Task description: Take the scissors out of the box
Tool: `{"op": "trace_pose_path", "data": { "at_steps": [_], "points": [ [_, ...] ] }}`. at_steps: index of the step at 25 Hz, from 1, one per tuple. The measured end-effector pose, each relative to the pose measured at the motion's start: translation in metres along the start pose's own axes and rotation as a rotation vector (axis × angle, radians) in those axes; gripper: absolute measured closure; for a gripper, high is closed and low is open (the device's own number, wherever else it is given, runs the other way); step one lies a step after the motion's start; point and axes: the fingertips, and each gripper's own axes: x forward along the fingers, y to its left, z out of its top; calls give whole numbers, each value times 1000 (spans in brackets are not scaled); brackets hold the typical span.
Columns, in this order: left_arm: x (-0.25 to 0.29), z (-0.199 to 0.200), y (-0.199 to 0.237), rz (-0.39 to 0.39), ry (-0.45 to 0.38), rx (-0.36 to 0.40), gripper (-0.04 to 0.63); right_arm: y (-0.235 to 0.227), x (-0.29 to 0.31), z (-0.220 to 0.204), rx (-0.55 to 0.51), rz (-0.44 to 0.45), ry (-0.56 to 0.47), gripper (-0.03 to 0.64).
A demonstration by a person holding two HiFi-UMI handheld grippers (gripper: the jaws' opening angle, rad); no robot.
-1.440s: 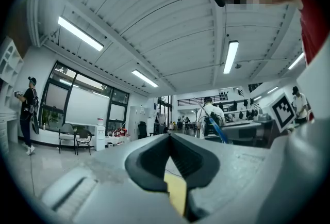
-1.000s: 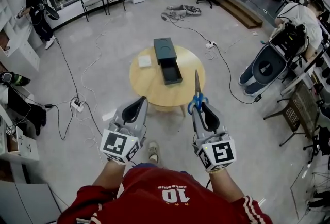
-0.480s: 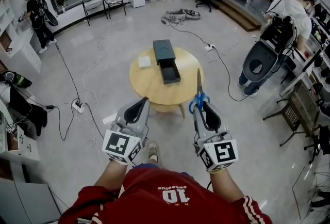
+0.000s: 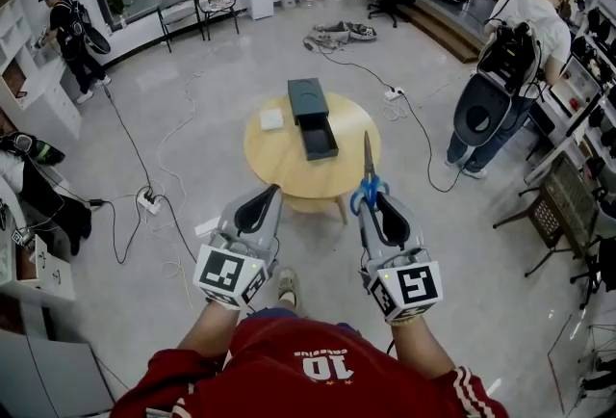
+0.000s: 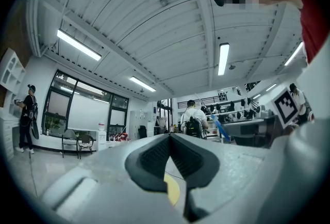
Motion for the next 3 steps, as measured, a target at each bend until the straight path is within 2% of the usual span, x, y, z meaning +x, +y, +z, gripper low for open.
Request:
{"op": "trace_pose_path", "data": {
  "at_steps": [3],
  "points": [
    [-1,0,-1,1,-1,2,592,1,-1,-1,3,5,1,532]
  ]
}}
